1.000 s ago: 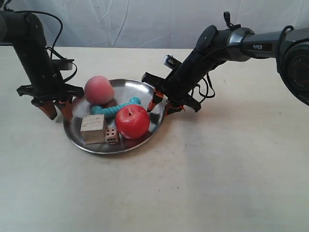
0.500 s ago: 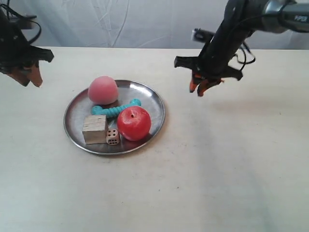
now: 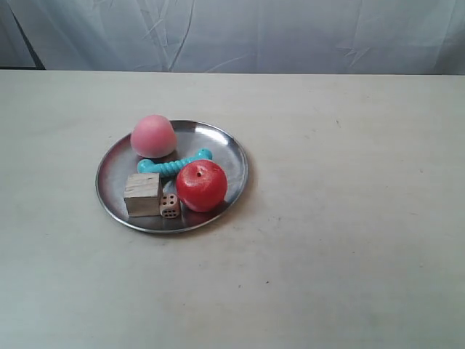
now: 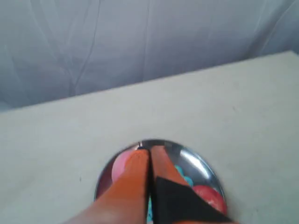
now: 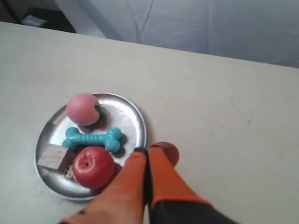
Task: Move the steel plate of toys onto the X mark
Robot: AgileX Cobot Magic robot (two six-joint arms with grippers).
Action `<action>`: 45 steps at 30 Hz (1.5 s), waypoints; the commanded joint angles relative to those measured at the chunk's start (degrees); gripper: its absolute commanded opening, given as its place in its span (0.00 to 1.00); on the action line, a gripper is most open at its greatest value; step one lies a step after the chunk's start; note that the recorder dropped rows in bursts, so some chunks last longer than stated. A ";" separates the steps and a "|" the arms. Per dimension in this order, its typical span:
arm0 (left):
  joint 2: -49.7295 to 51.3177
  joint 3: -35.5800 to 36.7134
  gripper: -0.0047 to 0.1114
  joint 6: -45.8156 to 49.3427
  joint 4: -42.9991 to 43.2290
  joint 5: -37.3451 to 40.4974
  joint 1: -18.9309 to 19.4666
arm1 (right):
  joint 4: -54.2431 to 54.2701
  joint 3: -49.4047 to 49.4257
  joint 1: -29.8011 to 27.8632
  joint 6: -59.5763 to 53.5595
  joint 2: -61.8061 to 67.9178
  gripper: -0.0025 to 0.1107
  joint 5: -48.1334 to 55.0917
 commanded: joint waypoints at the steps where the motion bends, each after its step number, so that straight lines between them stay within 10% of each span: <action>1: -17.13 18.31 0.04 10.48 -10.12 -16.39 -0.21 | 2.88 20.80 3.77 -0.69 -14.12 0.03 -14.27; 8: -29.81 28.26 0.04 10.60 2.79 -15.94 -0.21 | 6.79 45.49 4.61 -0.69 -30.75 0.03 -19.97; 18: -30.60 28.26 0.04 10.60 2.80 -15.98 -0.21 | 6.43 46.51 4.06 -1.55 -36.45 0.03 -10.30; 28: -30.60 28.26 0.04 10.60 2.80 -15.98 -0.21 | -6.58 47.90 -8.59 -4.77 -57.85 0.03 -18.63; 45: -30.57 28.26 0.04 10.49 2.80 -15.98 -0.21 | 2.32 71.17 -13.79 -4.67 -66.05 0.03 -23.29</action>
